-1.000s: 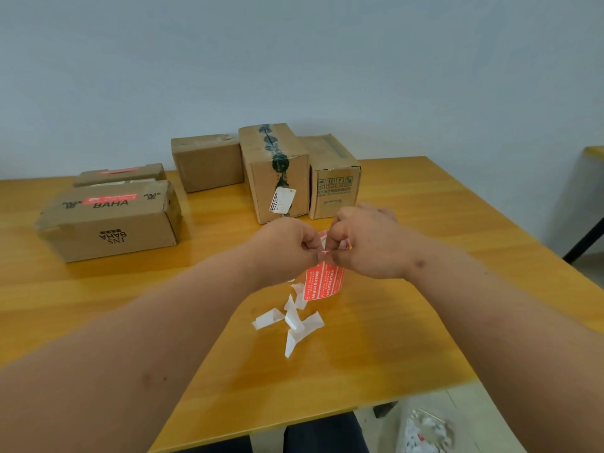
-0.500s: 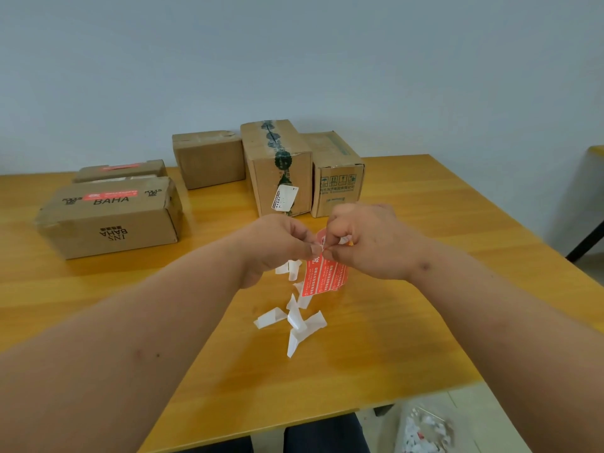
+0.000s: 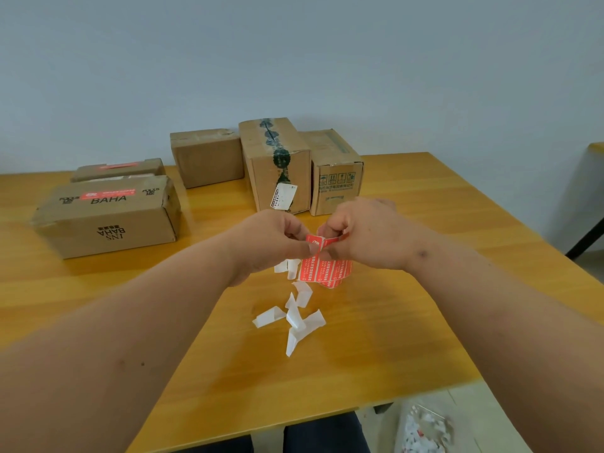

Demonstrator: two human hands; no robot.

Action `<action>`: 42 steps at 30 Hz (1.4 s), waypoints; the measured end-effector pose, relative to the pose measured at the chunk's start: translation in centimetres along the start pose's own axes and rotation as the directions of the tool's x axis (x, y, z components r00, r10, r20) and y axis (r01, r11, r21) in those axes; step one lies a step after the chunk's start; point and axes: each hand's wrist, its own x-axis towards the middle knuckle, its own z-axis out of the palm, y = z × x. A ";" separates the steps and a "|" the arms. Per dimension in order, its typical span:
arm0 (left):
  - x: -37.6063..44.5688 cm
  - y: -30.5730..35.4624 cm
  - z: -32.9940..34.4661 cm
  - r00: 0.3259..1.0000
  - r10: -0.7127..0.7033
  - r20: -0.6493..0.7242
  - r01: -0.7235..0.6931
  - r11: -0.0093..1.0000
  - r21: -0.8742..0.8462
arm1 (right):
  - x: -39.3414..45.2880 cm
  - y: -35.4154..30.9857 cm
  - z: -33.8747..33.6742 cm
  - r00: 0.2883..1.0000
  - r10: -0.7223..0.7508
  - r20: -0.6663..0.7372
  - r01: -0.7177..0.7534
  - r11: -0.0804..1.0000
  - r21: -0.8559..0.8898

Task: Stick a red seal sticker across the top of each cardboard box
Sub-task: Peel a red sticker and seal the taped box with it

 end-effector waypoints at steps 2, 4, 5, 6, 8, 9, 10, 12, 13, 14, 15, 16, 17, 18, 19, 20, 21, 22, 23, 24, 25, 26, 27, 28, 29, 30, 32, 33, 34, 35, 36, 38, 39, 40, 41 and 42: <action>-0.1 -0.1 0.3 1.000 0.007 -0.005 -0.007 1.000 0.020 | -0.1 -0.2 -0.1 1.000 -0.005 -0.006 0.005 1.000 -0.016; -0.2 0.0 0.6 1.000 0.010 -0.018 -0.009 1.000 0.025 | -0.2 -0.3 -0.1 1.000 -0.001 0.000 0.001 0.998 -0.058; -0.2 0.1 0.6 1.000 0.010 -0.022 -0.010 1.000 0.017 | -0.2 -0.3 -0.1 1.000 0.005 0.006 -0.004 0.997 -0.077; -0.3 0.1 0.7 1.000 0.009 -0.025 -0.009 1.000 0.007 | -0.2 -0.3 -0.2 1.000 0.009 0.012 -0.008 0.996 -0.085; -0.3 0.0 0.7 0.999 0.000 -0.032 0.000 1.000 -0.018 | -0.3 -0.3 -0.2 1.000 0.006 0.008 -0.005 0.997 -0.081; -0.3 0.0 0.7 0.999 -0.005 -0.036 0.004 1.000 -0.031 | -0.3 -0.3 -0.2 1.000 0.003 0.003 -0.003 0.997 -0.075; -0.3 0.0 0.8 0.999 -0.010 -0.040 0.008 0.999 -0.048 | -0.3 -0.3 -0.2 1.000 -0.001 -0.004 0.000 0.997 -0.071; -0.2 -0.1 1.1 0.998 -0.026 -0.053 0.021 0.996 -0.087 | -0.3 -0.3 0.0 1.000 -0.010 -0.021 0.009 0.998 -0.069; -0.2 -0.1 1.2 0.998 -0.038 -0.059 0.032 0.994 -0.103 | -0.2 -0.2 0.1 0.999 -0.013 -0.031 0.011 0.997 -0.071; -0.2 -0.1 1.3 0.997 -0.051 -0.065 0.043 0.993 -0.114 | -0.2 -0.2 0.2 0.999 -0.016 -0.042 0.013 0.997 -0.074; -0.3 -0.1 1.3 0.996 -0.062 -0.069 0.054 0.991 -0.122 | -0.2 -0.2 0.3 0.999 -0.019 -0.051 0.015 0.997 -0.078; -0.3 -0.1 1.4 0.995 -0.071 -0.072 0.062 0.990 -0.128 | -0.2 -0.2 0.4 0.998 -0.022 -0.057 0.017 0.997 -0.080; -0.3 -0.1 1.4 0.994 -0.077 -0.072 0.067 0.989 -0.131 | -0.2 -0.2 0.4 0.998 -0.025 -0.061 0.020 0.997 -0.076; -0.3 -0.2 1.4 0.995 -0.079 -0.068 0.069 0.989 -0.129 | -0.3 -0.2 0.5 0.998 -0.025 -0.060 0.021 0.998 -0.066; -0.3 -0.1 1.3 0.995 -0.079 -0.064 0.071 0.990 -0.125 | -0.3 -0.2 0.4 0.998 -0.023 -0.056 0.020 0.998 -0.052; -0.4 -0.1 1.3 0.995 -0.077 -0.064 0.069 0.990 -0.122 | -0.3 -0.1 0.4 0.999 -0.014 -0.048 0.012 0.999 -0.037; -0.4 0.0 1.2 0.995 -0.072 -0.067 0.063 0.990 -0.123 | -0.3 -0.1 0.3 0.999 0.000 -0.036 -0.001 1.000 -0.023; -0.3 0.1 1.1 0.995 -0.067 -0.075 0.057 0.990 -0.131 | -0.3 -0.1 0.2 1.000 0.015 -0.024 -0.016 1.000 -0.013; -0.3 0.2 1.0 0.994 -0.062 -0.086 0.049 0.989 -0.140 | -0.2 -0.1 0.1 1.000 0.027 -0.014 -0.027 1.000 -0.008; -0.3 0.3 0.9 0.994 -0.056 -0.093 0.043 0.989 -0.143 | -0.2 0.0 0.1 0.999 0.035 -0.008 -0.035 0.999 -0.007; -0.4 0.5 0.7 0.995 -0.052 -0.088 0.039 0.990 -0.137 | -0.1 0.0 0.1 0.999 0.040 -0.005 -0.040 0.999 -0.010; -0.5 0.5 0.6 0.997 -0.048 -0.069 0.039 0.992 -0.119 | -0.1 0.0 0.1 0.999 0.040 -0.005 -0.040 0.999 -0.014; -0.6 0.5 0.5 0.998 -0.040 -0.044 0.036 0.995 -0.089 | 0.0 0.1 0.1 0.999 0.038 -0.005 -0.038 0.999 -0.014; -0.7 0.5 0.5 0.999 -0.030 -0.028 0.028 0.998 -0.054 | 0.0 0.1 0.1 0.999 0.035 -0.004 -0.035 0.999 -0.012; -0.7 0.4 0.5 0.999 -0.023 -0.027 0.022 0.999 -0.023 | -0.1 0.1 0.1 1.000 0.031 -0.001 -0.031 0.999 -0.009; -0.7 0.4 0.5 0.999 -0.023 -0.034 0.023 1.000 -0.008 | -0.1 0.2 0.2 1.000 0.027 0.000 -0.027 1.000 -0.005; -0.7 0.3 0.7 0.999 -0.024 -0.046 0.024 1.000 -0.010 | 0.0 0.1 0.4 1.000 0.028 0.003 -0.028 1.000 0.004; -0.7 0.4 0.9 0.999 -0.023 -0.049 0.022 1.000 -0.016 | 0.0 0.1 0.4 1.000 0.031 0.003 -0.031 0.999 0.011; -0.7 0.4 1.0 0.998 -0.025 -0.052 0.024 0.999 -0.028 | 0.0 0.1 0.5 0.999 0.034 0.003 -0.034 0.999 0.017; -0.7 0.5 1.1 0.998 -0.032 -0.055 0.029 0.998 -0.049 | 0.0 0.1 0.5 0.999 0.036 0.004 -0.036 0.999 0.023; -0.7 0.6 1.0 0.998 -0.041 -0.057 0.037 0.997 -0.075 | 0.0 0.1 0.5 0.999 0.035 0.003 -0.035 0.999 0.027; -0.7 0.7 1.0 0.996 -0.064 -0.055 0.058 0.992 -0.111 | -0.1 0.1 0.4 1.000 0.030 0.000 -0.030 0.999 0.021; -0.7 0.7 1.0 0.996 -0.075 -0.055 0.068 0.990 -0.122 | -0.2 0.0 0.3 1.000 0.027 -0.003 -0.027 1.000 0.013; -0.6 0.7 1.1 0.995 -0.083 -0.058 0.075 0.988 -0.132 | -0.3 0.0 0.3 1.000 0.022 -0.009 -0.022 1.000 0.003; -0.5 0.6 1.1 0.994 -0.088 -0.063 0.079 0.987 -0.141 | -0.3 -0.1 0.3 1.000 0.018 -0.016 -0.018 1.000 -0.013; -0.4 0.4 1.1 0.993 -0.094 -0.068 0.083 0.985 -0.154 | -0.4 -0.1 0.3 1.000 0.013 -0.024 -0.014 0.999 -0.035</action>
